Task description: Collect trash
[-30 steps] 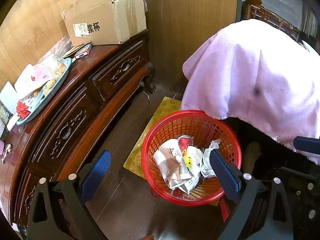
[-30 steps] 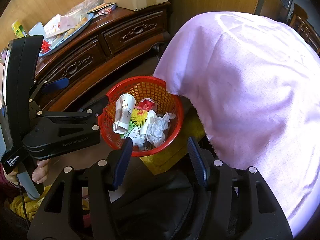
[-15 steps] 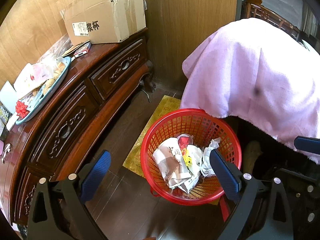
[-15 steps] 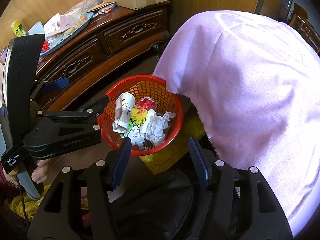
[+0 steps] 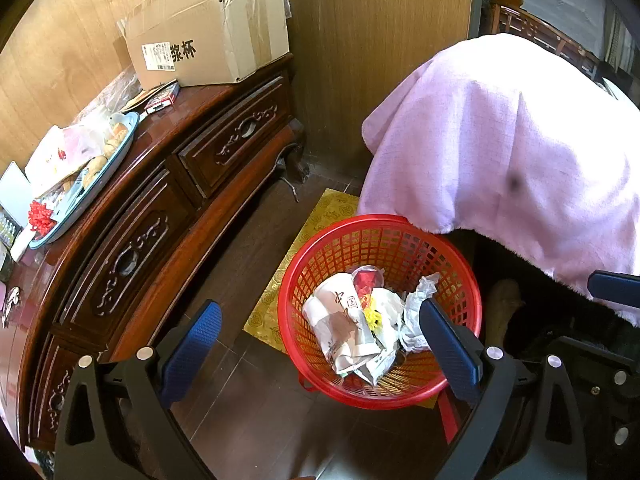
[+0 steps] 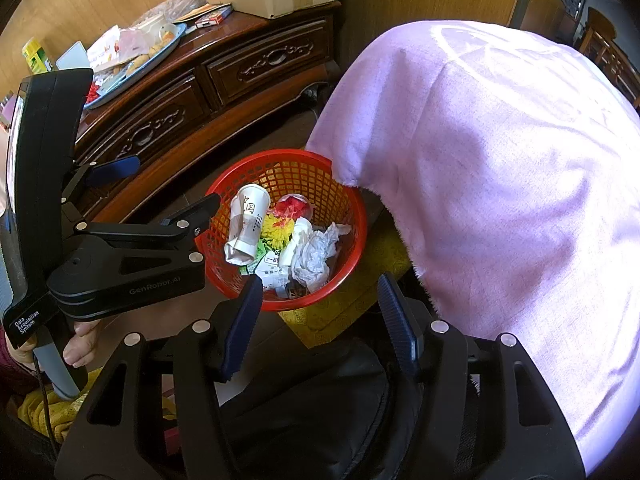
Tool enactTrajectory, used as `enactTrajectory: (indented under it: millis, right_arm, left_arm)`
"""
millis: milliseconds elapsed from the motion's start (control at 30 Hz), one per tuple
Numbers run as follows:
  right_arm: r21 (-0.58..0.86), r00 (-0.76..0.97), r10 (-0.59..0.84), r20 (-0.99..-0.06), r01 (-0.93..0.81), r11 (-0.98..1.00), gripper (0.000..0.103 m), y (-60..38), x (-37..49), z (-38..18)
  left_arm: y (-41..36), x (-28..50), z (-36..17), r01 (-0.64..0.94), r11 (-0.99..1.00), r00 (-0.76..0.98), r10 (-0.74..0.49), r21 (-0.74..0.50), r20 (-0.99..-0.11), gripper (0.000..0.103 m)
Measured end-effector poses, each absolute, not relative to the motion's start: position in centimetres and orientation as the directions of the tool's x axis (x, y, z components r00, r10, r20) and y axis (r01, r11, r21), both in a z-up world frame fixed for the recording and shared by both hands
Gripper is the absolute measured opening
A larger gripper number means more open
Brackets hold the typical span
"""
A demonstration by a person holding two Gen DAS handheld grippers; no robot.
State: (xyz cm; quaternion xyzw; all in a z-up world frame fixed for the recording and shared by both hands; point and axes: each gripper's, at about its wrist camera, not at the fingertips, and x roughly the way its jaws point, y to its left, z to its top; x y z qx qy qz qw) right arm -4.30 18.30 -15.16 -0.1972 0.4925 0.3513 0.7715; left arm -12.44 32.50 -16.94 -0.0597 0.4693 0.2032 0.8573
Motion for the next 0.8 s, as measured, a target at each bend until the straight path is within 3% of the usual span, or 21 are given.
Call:
enactTrajectory:
  millis: [800]
  right_arm:
    - [0.010,0.298,0.330,-0.896,-0.729,0.684,0.059,18.31,-4.32,-14.88]
  left_arm:
    - [32.48,-12.13,-17.18,-0.390,0.917,0.468,0.279,0.088,-0.838,0.097]
